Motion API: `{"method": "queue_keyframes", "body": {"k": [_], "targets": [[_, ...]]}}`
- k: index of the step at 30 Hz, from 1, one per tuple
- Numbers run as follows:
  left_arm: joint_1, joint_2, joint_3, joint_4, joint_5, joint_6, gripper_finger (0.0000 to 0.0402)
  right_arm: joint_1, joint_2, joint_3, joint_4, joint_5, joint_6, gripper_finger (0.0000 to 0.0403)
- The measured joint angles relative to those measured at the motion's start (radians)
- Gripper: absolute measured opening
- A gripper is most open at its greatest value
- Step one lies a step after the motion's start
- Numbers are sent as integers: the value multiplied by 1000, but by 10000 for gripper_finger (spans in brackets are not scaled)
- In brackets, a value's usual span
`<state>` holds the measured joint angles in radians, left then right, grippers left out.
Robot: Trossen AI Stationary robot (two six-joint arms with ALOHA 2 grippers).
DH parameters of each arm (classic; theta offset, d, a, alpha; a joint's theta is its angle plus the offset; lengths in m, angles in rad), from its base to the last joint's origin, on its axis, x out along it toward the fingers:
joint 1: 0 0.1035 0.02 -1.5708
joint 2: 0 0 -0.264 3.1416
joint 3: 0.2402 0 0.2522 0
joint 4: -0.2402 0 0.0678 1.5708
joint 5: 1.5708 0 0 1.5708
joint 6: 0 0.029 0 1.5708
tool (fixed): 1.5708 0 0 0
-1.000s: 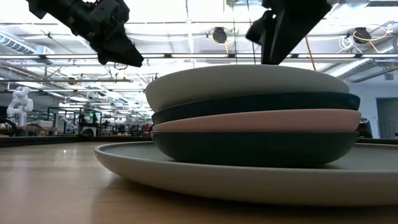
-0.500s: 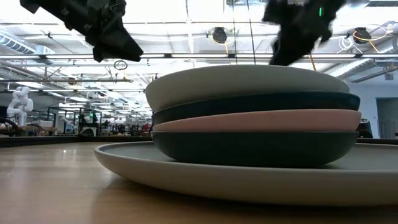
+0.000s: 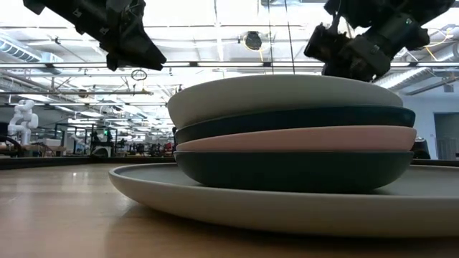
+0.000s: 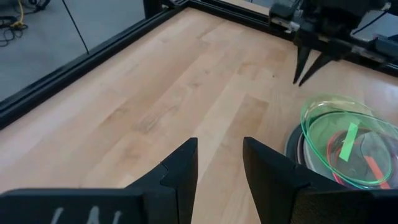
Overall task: Stack plastic plates
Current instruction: Stack the green plate on top of the pink plate
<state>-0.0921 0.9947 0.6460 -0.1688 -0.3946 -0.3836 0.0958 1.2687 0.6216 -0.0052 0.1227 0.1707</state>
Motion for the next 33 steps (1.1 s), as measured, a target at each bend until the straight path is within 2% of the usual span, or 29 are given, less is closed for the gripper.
{"method": "queue_keyframes", "body": {"k": [6, 15, 18, 21, 23, 25, 29, 33], "targets": [[0, 0, 0, 2, -1, 14, 132, 37, 47, -1, 119, -103, 9, 6], [0, 0, 0, 2, -2, 38, 132, 103, 51, 0, 243, -146, -5, 1], [1, 0, 0, 2, -8, 41, 132, 106, 30, 0, 219, -54, -36, 1], [1, 0, 0, 2, -24, 41, 132, 103, 6, 3, 159, 136, -64, 1], [1, 0, 0, 2, -28, 41, 132, 93, 8, 2, 99, 216, -42, 1], [1, 0, 0, 2, -29, 41, 132, 87, 28, 2, 76, 201, -2, 1], [1, 0, 0, 3, -39, 47, 132, 115, 79, 2, 124, 66, 59, 1], [1, 0, 0, 4, -61, 48, 132, 160, 89, 2, 205, 31, 76, 0]]}}
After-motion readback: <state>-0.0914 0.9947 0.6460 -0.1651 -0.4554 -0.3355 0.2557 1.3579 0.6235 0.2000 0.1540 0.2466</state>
